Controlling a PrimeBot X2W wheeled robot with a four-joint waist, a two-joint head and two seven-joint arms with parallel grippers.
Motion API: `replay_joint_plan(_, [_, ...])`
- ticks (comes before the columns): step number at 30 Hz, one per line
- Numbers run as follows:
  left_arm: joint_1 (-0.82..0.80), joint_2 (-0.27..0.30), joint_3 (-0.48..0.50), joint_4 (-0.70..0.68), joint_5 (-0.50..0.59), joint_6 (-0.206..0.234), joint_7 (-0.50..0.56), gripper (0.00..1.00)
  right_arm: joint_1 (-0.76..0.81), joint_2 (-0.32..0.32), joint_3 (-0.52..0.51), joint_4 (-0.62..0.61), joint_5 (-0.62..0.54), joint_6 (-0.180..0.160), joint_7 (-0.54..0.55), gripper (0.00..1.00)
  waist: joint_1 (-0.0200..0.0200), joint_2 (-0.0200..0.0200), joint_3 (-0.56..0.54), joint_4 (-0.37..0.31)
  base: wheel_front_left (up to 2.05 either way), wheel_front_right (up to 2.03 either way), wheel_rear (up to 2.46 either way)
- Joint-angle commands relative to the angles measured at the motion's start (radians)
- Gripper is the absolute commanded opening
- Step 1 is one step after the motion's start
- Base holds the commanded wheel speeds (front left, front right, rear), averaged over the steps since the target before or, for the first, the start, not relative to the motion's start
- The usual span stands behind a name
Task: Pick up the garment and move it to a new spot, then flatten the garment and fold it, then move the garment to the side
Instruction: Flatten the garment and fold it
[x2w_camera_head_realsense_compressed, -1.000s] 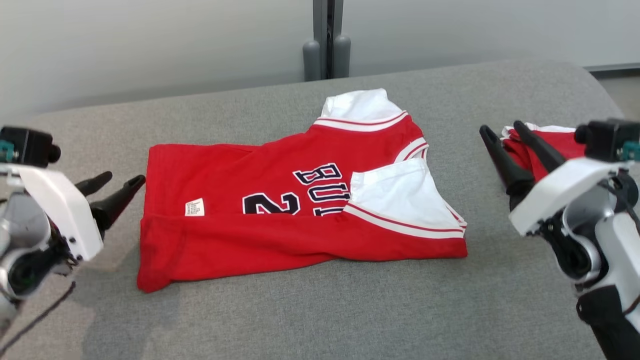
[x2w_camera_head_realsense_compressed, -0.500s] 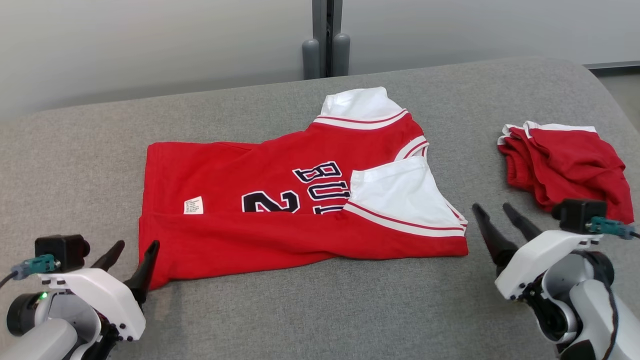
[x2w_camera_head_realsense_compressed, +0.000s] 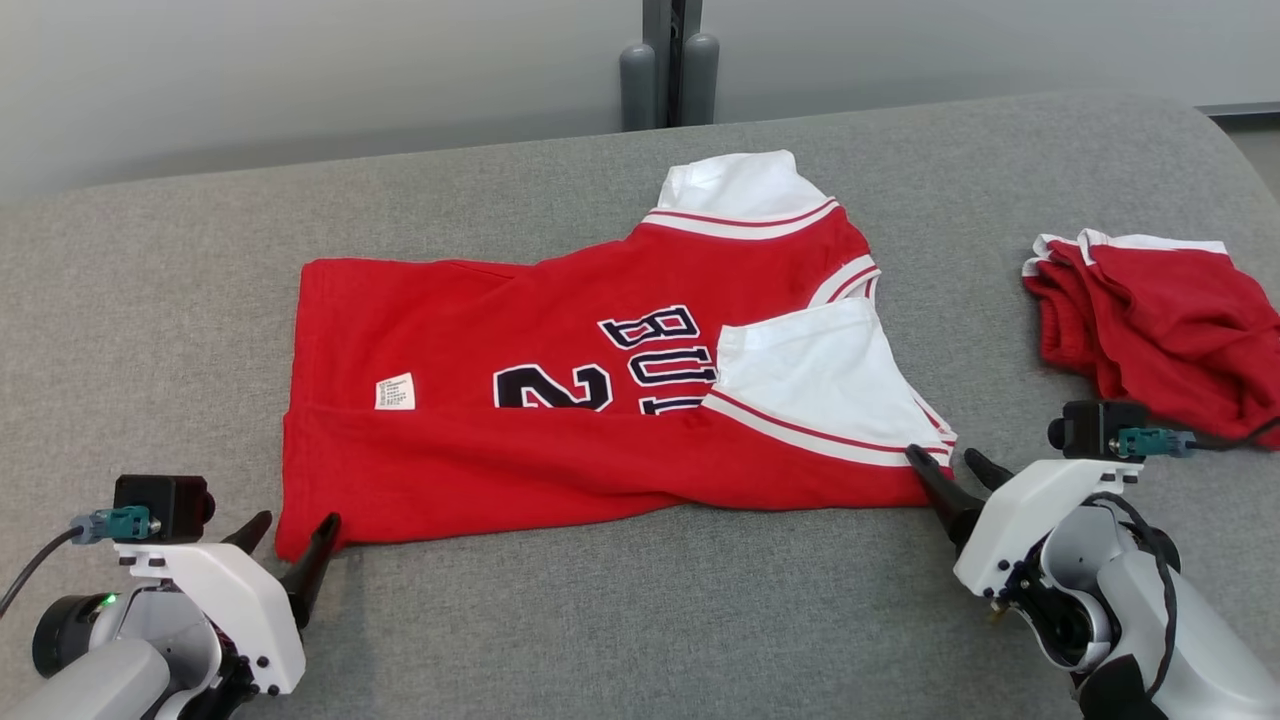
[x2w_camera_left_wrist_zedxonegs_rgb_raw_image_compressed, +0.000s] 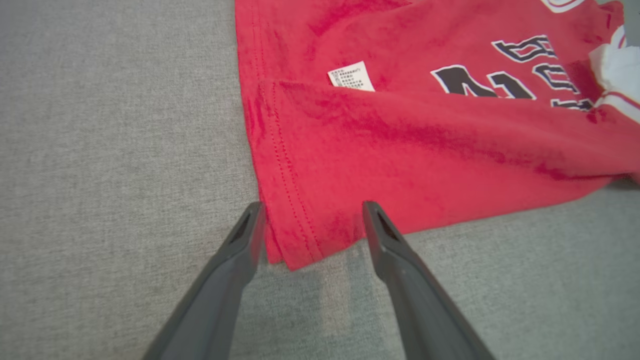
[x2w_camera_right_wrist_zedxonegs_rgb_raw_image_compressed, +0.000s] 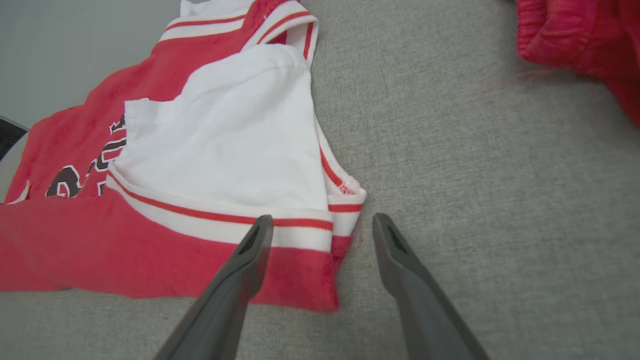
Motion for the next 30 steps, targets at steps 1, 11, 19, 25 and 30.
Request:
replay_joint_plan(1, [-0.02, 0.0, 0.001, 0.008, 0.001, -0.002, 0.007, 1.0, -0.013, -0.001, 0.002, 0.011, 0.01, 0.0, 0.004, 1.0, 0.0, 0.0, 0.004, 0.002, 0.0, 0.0, 0.0])
replay_joint_plan(11, [-0.039, -0.015, -0.029, 0.04, -0.003, -0.032, 0.074, 1.0, -0.052, 0.04, 0.036, 0.094, 0.048, 0.0, 0.018, 1.0, 0.0, 0.0, 0.023, 0.01, 0.0, 0.0, 0.0])
replay_joint_plan(19, [-0.057, -0.04, -0.034, 0.112, -0.004, -0.04, 0.087, 1.0, -0.071, 0.048, 0.077, 0.128, 0.082, 0.0, 0.016, 0.42, 0.0, 0.0, 0.028, 0.013, 0.0, 0.0, 0.0])
replay_joint_plan(25, [-0.053, -0.064, -0.039, 0.143, -0.014, -0.083, 0.08, 0.0, -0.074, 0.041, 0.105, 0.135, 0.113, 0.0, 0.001, 0.0, 0.0, 0.0, 0.015, 0.011, 0.0, 0.0, 0.0])
replay_joint_plan(30, [-0.051, -0.064, -0.043, 0.155, -0.011, -0.094, 0.078, 0.0, -0.073, 0.026, 0.118, 0.132, 0.137, 0.0, -0.01, 0.0, 0.0, 0.0, -0.006, 0.01, 0.0, 0.0, 0.0])
